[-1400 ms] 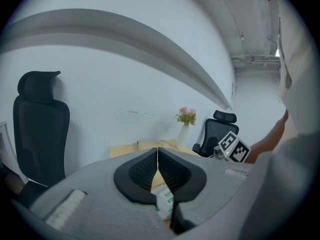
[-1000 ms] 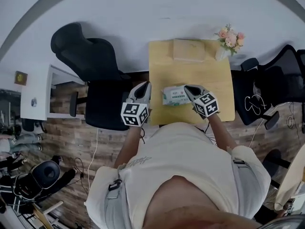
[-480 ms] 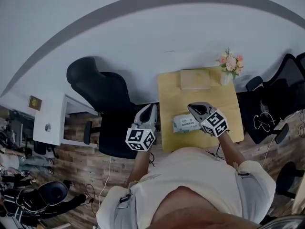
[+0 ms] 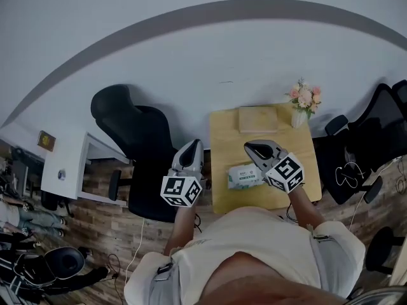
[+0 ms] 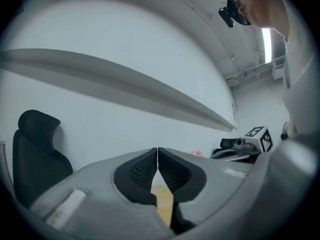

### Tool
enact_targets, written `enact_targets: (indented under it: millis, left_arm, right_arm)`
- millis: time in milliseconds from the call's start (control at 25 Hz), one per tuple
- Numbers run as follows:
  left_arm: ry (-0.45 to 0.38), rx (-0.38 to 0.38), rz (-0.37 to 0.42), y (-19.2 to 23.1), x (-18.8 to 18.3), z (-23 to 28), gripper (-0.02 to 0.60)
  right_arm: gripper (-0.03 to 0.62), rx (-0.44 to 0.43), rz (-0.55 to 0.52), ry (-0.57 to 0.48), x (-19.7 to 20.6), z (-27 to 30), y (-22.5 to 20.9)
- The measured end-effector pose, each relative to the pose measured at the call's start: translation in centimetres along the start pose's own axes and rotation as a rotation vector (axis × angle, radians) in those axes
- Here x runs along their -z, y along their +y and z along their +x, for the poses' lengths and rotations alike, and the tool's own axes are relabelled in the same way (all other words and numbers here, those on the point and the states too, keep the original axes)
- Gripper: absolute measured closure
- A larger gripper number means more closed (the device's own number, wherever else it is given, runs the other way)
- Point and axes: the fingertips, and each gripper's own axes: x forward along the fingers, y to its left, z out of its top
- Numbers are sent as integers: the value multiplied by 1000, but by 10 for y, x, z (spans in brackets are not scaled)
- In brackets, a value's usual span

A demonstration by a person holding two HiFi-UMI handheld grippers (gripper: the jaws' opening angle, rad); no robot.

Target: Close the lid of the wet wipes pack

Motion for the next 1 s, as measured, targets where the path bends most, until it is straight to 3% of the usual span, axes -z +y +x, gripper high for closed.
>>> enact_targets:
  millis: [400,720,1000]
  left_arm:
    - [11,11,52,-9,0,5,565]
    - [27,12,29,-10,8,1,565]
    - [25,-2,33,-7,7,-4,565]
  right_arm:
    - [592,22,28,-58,-20,-2,-1]
    - [592,86,71,-63,-23,-7,-12]
    - [592,64,77,-78,-28,-4,-5]
